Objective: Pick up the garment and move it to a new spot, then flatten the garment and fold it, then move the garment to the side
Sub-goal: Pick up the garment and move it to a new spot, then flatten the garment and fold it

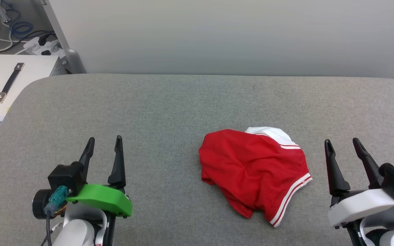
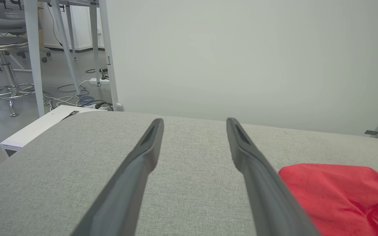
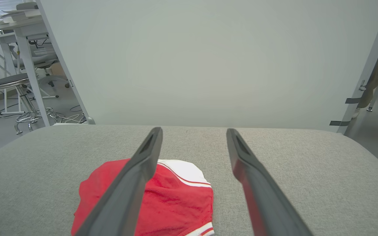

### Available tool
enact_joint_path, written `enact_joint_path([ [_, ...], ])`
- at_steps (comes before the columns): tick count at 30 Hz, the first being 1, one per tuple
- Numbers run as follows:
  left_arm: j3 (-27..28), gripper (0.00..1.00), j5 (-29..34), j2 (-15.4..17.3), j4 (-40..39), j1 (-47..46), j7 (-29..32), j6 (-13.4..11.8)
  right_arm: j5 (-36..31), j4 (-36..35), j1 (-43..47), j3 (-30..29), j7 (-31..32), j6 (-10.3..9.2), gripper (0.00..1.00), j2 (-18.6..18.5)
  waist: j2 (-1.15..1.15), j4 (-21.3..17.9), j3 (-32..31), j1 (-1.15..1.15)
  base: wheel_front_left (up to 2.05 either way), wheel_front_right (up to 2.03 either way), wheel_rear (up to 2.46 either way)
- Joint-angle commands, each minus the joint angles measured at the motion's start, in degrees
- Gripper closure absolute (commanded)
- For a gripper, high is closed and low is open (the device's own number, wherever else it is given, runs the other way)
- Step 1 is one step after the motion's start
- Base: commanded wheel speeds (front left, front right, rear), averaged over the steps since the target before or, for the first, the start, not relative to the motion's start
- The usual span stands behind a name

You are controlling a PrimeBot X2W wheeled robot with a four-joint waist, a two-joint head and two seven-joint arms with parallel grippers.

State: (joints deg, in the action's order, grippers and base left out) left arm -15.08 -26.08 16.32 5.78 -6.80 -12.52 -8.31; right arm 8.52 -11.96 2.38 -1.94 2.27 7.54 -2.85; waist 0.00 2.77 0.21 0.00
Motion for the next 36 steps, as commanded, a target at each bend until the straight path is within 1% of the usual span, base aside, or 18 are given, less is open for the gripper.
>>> enact_joint_path([
  [1,-0.3,0.0,0.5,0.6,-1.5,1.5,0.4,-0.3,0.1,0.0,0.9,-0.2,0.2,-0.05,0.0,0.0,0.0,0.0,-0.2,0.0,0.0,0.0,0.0],
  [4,-0.9,0.0,1.0,1.2,-4.4,3.0,1.4,-0.7,0.2,-0.1,1.3,-0.4,0.4,-0.05,0.0,0.0,0.0,0.0,-0.3,0.0,0.0,0.0,0.0],
  [10,-2.0,0.0,1.6,1.8,-7.6,4.4,3.4,-1.5,-0.3,-0.4,1.8,-0.7,1.1,-0.05,0.0,0.0,0.0,-0.1,-0.3,0.0,0.0,0.0,0.0],
  [17,-2.2,0.0,1.7,2.1,-8.8,4.6,4.2,-2.2,-1.3,-0.8,1.7,-1.2,1.6,-0.05,0.0,0.0,0.0,-0.4,0.1,0.0,0.0,0.0,0.0],
  [21,-2.3,0.0,1.6,1.8,-9.3,4.1,4.1,-2.4,-1.5,0.2,0.9,-3.3,2.7,-0.05,0.0,-0.6,0.0,-0.2,1.2,0.0,0.0,0.0,0.0],
  [25,-2.4,0.0,1.6,1.1,-9.7,3.1,3.2,-2.6,0.6,2.9,-1.0,-6.2,4.5,-0.05,0.0,-3.0,0.0,0.5,3.1,0.0,0.0,0.0,0.0],
  [29,-2.6,0.0,1.8,0.5,-9.9,1.9,2.3,-2.8,5.0,7.5,-3.9,-8.4,7.5,-0.05,0.0,-6.3,0.0,1.6,5.4,0.0,0.0,0.0,0.0],
  [32,-2.9,0.0,2.0,-0.1,-10.1,0.8,1.7,-2.8,8.9,11.6,-6.9,-8.1,11.6,-0.05,0.0,-9.4,0.0,2.5,7.5,0.0,0.0,0.0,0.0],
  [36,-3.4,0.0,2.3,-1.1,-10.0,-0.9,1.0,-2.8,13.4,16.6,-11.9,-5.4,17.8,-0.05,0.0,-13.6,0.0,4.0,10.3,0.0,0.0,0.0,0.0],
])
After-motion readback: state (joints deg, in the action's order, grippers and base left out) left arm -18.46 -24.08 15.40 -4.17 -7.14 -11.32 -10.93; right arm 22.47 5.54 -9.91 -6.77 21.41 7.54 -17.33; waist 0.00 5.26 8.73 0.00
